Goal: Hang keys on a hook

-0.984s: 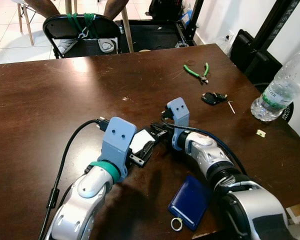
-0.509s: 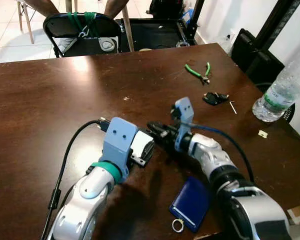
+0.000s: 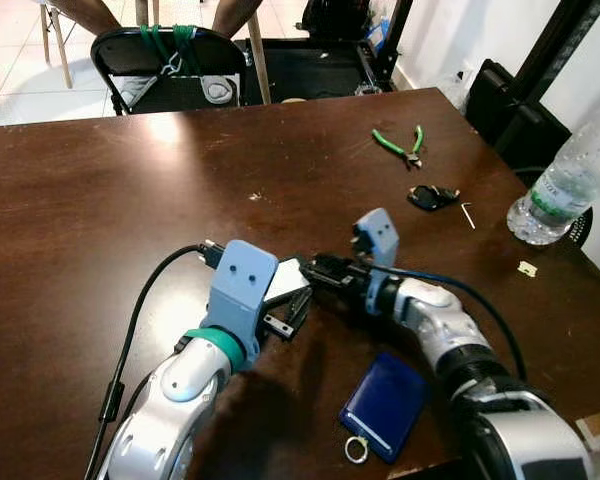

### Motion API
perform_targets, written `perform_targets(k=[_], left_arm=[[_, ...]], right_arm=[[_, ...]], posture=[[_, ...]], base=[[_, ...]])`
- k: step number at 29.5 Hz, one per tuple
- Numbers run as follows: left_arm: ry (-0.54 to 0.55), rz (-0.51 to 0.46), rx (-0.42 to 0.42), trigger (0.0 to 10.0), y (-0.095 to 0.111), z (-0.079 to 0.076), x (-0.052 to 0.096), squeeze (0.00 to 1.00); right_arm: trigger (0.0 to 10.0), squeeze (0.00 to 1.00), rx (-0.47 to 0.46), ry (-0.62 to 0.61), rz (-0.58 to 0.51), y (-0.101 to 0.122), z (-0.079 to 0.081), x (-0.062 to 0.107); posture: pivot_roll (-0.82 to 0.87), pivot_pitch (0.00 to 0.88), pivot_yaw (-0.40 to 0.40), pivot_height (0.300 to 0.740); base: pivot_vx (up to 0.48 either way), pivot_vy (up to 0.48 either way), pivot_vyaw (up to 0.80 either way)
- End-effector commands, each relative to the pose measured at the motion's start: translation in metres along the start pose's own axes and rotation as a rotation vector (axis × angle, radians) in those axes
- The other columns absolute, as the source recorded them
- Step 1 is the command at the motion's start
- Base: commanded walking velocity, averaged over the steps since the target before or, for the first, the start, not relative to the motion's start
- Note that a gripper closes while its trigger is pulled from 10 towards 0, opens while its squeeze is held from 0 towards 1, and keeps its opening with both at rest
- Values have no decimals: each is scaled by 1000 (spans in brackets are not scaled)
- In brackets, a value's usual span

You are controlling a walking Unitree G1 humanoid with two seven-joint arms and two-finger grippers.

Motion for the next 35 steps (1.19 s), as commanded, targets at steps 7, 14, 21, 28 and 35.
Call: perform_targets(k=[7, 14, 21, 28, 35], left_arm=[[-15, 23, 0, 10000, -6, -5, 0, 0], [-10, 20, 3, 10000, -5, -5, -1, 0], [3, 18, 3, 10000, -5, -3, -1, 0], [4, 20, 4, 10000, -6, -3, -1, 0], [-1, 23, -1, 10000, -7, -3, -2, 0]], right_arm=[[10000, 878, 26, -54, 108, -23, -8, 7], [8706, 0, 75, -30, 241, -47, 2, 2], [0, 0, 81, -45, 254, -45, 1, -1], [0, 0, 85, -62, 245, -44, -2, 0], [0, 0, 79, -85, 233, -45, -5, 1]], posture=[[-94, 165, 24, 740], [-92, 162, 17, 740], [-84, 158, 8, 740], [-90, 153, 11, 740], [-90, 149, 16, 740]], base=[[0, 0, 0], [0, 0, 0], [0, 0, 0], [0, 0, 0], [0, 0, 0]])
Point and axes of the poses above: a point about 5 cm out from each wrist's last joint towards the gripper, its own x axis pointing back from the gripper into the wrist, its own y axis along the axis of the wrist's last joint, z = x × y, the point moved 5 cm from there along -x, pointing out of the wrist towards the gripper
